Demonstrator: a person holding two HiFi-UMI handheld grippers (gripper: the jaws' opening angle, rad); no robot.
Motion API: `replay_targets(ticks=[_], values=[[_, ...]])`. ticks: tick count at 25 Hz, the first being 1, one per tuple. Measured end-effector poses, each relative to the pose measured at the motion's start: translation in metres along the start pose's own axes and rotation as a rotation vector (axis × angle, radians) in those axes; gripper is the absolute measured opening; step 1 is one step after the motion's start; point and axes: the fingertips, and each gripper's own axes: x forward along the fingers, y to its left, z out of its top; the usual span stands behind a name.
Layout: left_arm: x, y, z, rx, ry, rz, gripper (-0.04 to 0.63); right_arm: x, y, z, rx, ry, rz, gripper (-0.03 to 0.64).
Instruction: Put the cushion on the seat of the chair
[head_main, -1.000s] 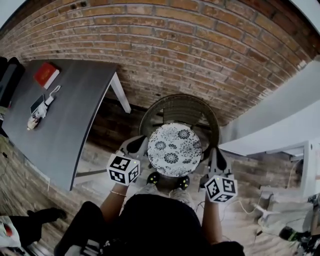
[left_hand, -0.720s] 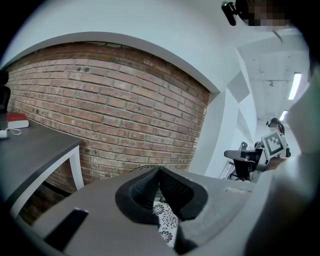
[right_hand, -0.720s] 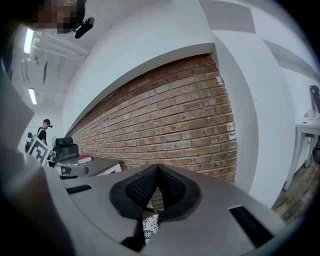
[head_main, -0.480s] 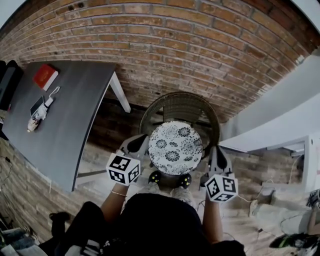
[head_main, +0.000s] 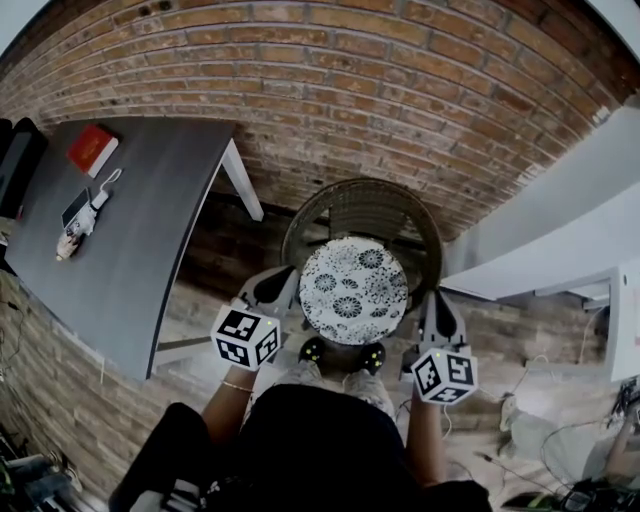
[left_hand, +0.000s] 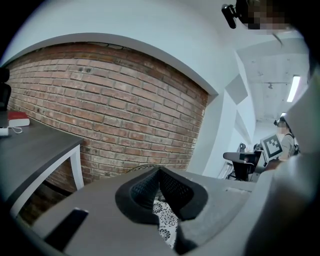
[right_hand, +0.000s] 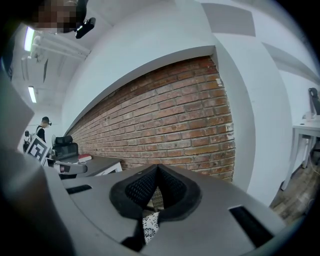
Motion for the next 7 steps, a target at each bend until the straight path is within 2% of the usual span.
replay_targets(ticks=[7], values=[[0.0031, -0.0021, 0.0032, 0.002, -0.006, -0.011, 0.004, -0.0026, -0.0005, 0.0028, -0.003, 0.001, -0.003, -0.002]])
